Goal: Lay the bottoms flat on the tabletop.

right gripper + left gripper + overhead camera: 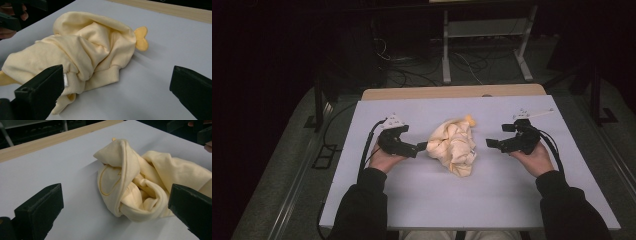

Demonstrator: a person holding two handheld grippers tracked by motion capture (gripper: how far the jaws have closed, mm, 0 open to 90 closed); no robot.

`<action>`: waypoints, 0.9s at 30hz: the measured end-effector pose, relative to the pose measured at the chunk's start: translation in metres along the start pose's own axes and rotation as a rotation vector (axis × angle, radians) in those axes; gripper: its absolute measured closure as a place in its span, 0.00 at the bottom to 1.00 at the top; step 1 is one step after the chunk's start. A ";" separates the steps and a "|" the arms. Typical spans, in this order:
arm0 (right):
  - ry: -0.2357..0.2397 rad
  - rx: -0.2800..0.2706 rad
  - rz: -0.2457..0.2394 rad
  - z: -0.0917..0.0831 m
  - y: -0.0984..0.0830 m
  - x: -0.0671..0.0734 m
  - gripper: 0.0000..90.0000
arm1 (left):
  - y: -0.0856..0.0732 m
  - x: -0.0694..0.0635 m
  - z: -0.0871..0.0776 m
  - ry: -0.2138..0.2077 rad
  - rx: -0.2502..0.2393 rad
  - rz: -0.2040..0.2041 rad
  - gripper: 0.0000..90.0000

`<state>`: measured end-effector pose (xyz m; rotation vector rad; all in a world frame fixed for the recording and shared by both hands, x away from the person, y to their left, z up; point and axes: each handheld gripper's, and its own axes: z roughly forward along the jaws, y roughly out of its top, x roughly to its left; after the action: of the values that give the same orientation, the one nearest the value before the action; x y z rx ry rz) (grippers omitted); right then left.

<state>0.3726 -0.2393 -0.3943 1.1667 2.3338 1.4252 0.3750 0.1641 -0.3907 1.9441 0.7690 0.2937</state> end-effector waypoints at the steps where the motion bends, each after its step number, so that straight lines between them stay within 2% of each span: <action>1: 0.000 0.000 0.000 0.000 0.000 0.000 0.00 | 0.000 0.000 0.000 0.000 0.000 0.000 0.00; 8: 0.022 -0.003 -0.007 0.007 0.004 0.005 0.00 | 0.001 0.001 0.011 -0.002 0.015 0.006 0.00; 15: 0.062 -0.005 -0.011 0.013 0.008 0.013 0.00 | 0.005 0.001 0.020 -0.014 0.016 0.007 0.00; 22: 0.107 0.014 -0.020 0.021 0.006 0.023 0.00 | 0.006 0.002 0.031 -0.019 0.025 -0.004 0.00; 25: 0.132 0.032 -0.017 0.024 0.006 0.026 0.00 | 0.004 0.004 0.034 -0.027 0.022 -0.017 0.00; 26: 0.147 0.067 -0.020 0.027 0.005 0.030 0.00 | 0.004 0.005 0.036 -0.025 0.015 -0.023 0.00; 27: 0.147 0.067 -0.020 0.027 0.005 0.030 0.00 | 0.004 0.005 0.036 -0.025 0.015 -0.023 0.00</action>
<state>0.3686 -0.1992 -0.3973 1.0866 2.5016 1.4842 0.3983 0.1404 -0.4051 1.9486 0.7782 0.2498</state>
